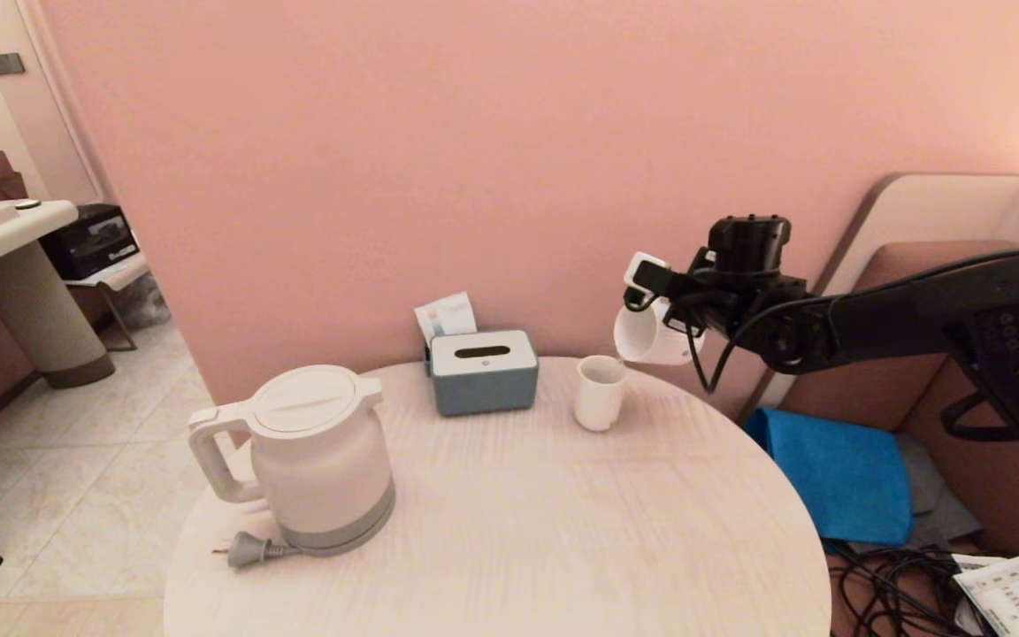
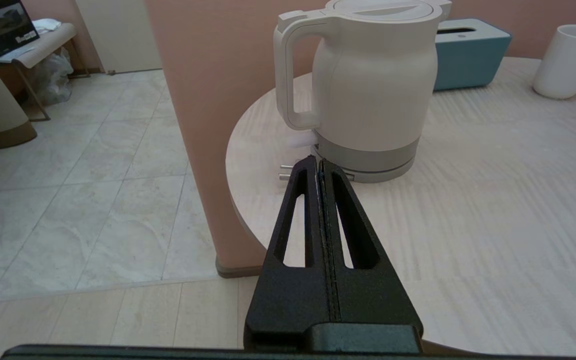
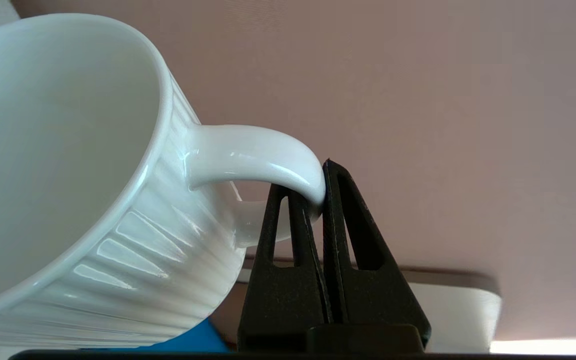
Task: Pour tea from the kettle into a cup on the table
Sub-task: Pour water into another cup
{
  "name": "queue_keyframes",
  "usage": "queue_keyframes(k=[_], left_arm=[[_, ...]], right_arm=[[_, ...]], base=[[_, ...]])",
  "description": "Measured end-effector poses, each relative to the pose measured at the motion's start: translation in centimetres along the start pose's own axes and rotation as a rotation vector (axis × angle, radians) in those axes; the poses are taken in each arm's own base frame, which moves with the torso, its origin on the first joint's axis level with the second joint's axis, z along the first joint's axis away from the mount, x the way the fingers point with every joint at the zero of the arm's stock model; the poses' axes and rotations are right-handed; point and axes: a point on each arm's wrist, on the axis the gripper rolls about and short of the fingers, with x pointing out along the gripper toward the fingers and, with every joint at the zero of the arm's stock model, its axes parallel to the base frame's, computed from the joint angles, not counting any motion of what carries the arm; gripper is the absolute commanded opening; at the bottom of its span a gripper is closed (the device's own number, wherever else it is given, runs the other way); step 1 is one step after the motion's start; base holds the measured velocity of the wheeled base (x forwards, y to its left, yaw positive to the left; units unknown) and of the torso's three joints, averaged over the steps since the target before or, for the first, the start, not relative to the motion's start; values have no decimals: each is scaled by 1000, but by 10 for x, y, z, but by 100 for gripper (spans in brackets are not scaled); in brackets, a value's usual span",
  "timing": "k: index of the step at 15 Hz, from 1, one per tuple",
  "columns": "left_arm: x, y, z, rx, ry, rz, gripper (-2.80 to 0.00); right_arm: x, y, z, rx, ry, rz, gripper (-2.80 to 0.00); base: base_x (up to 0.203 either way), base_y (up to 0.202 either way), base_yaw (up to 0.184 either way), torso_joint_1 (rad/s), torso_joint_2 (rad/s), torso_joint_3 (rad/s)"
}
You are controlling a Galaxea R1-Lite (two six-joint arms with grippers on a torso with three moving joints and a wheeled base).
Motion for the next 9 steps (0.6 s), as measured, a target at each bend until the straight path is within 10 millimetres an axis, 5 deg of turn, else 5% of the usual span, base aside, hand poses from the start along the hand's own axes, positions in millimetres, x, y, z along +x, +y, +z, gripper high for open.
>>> queue_keyframes(k=[9], left_arm=[[0, 0, 0, 0, 0, 0, -280]], right_arm=[[-3, -2, 13, -53, -19, -18, -280]], base=[[0, 0, 0, 0, 0, 0]])
